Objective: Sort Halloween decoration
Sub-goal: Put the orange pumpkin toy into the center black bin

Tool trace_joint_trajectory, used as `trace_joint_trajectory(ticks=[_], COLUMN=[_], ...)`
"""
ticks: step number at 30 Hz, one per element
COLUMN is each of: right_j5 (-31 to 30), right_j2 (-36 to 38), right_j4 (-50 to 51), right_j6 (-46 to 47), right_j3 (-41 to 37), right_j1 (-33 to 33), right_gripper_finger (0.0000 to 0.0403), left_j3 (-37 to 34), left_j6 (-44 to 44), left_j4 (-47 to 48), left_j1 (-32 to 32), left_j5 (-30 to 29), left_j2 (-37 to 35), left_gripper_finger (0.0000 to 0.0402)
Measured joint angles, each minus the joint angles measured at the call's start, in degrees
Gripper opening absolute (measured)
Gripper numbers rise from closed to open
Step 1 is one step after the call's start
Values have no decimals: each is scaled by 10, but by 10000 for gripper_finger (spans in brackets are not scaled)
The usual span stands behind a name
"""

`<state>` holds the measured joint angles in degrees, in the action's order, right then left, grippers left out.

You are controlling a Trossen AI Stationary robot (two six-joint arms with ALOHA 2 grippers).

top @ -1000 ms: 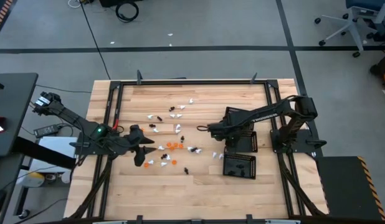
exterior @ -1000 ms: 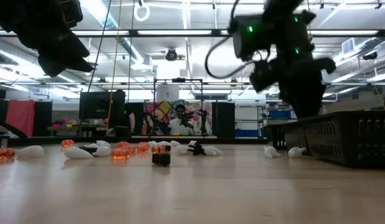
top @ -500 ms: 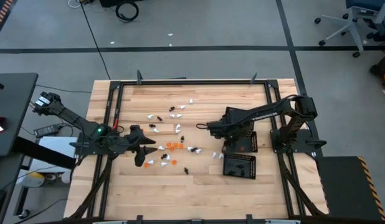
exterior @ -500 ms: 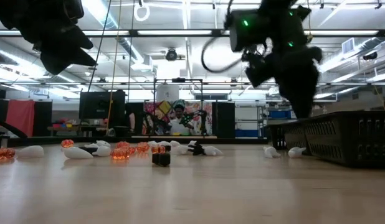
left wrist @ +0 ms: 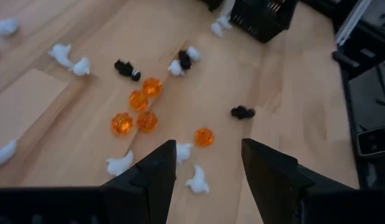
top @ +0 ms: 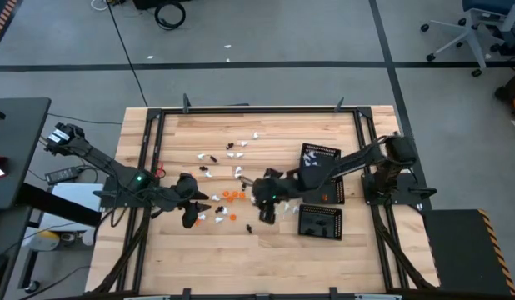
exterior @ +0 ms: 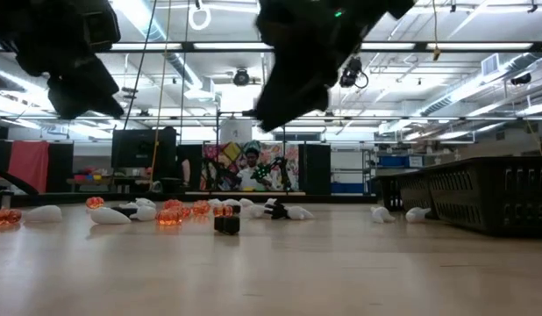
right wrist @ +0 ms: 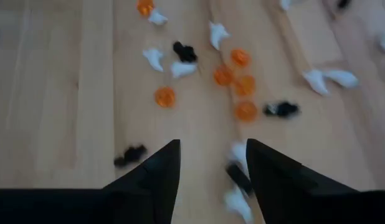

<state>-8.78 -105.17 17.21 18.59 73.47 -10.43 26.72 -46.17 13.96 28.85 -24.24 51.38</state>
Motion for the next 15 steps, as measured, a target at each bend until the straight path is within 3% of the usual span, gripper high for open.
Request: trace_joint_trajectory(ticks=[15], right_j5=[38], right_j2=[-245], right_j4=[11], right_j6=[-68], right_j3=[247], right_j1=[-4], right_gripper_finger=[219], left_j3=[0], left_j6=[-28], left_j4=[-4], left_j1=[0], left_j5=[59], left_j2=[8], left_gripper_finger=[192])
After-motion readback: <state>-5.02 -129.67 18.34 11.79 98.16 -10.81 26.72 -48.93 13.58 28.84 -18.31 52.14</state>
